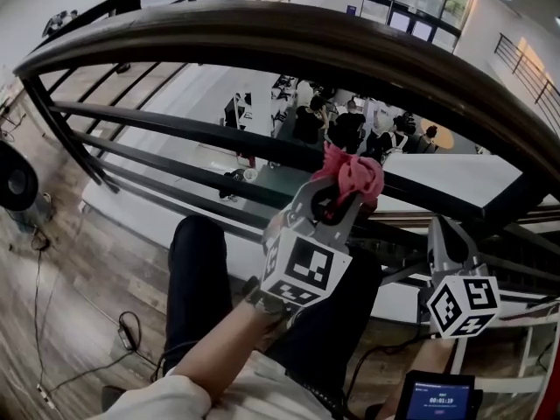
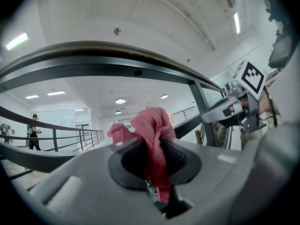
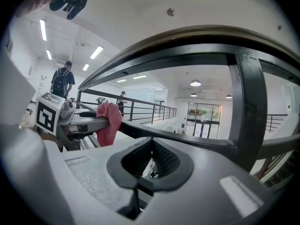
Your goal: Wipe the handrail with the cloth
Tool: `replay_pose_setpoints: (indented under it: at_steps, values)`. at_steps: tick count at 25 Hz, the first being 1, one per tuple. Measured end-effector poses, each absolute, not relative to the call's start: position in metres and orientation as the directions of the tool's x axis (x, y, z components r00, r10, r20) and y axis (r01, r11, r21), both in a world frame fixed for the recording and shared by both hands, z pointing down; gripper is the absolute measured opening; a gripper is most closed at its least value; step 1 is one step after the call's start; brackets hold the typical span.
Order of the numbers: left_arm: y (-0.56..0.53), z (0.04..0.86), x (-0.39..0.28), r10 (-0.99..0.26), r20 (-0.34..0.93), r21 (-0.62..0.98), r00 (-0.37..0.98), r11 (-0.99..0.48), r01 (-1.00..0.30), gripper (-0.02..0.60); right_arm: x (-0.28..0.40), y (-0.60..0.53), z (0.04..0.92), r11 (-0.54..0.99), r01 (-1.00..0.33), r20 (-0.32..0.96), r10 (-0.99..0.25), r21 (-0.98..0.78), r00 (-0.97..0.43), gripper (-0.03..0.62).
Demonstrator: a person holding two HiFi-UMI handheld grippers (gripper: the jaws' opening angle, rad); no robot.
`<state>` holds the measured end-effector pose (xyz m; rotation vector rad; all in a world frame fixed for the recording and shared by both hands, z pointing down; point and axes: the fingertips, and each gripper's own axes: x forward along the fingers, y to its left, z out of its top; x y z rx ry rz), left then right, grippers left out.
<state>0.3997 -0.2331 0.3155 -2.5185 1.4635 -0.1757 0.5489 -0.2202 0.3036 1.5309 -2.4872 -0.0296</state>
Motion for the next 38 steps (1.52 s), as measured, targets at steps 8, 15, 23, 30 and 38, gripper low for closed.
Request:
replay_pose_setpoints:
  at_steps: [8,15,23,30,38]
  values:
    - [-0.235,0.323,0.36,-0.861,-0.015,-0.23,0.508,-0.492,-0.84,0.069,0.524,-0.205,0.316,0.403,-0.906,0.189,-0.907,0.133,-0.376,0.003]
    - [-0.232,0.318,0.359,-0.843,-0.022,-0.238,0.538,-0.518,-0.822,0.07,0.528,-0.186,0.307,0.352,-0.926,0.177,-0.929,0.137,-0.326,0.003]
    - [-0.23,0.319,0.357,-0.834,-0.018,-0.222,0.551,-0.534,-0.816,0.069,0.531,-0.178,0.305,0.334,-0.933,0.177,-0.934,0.135,-0.309,0.003]
    - [-0.229,0.307,0.327,-0.842,-0.03,-0.257,0.538,-0.514,-0.819,0.069,0.509,-0.181,0.296,0.345,-0.929,0.163,-0.933,0.138,-0.322,0.003]
    - [-0.231,0.31,0.276,-0.864,-0.026,-0.241,0.502,-0.482,-0.842,0.069,0.476,-0.181,0.297,0.358,-0.922,0.165,-0.928,0.147,-0.334,0.003]
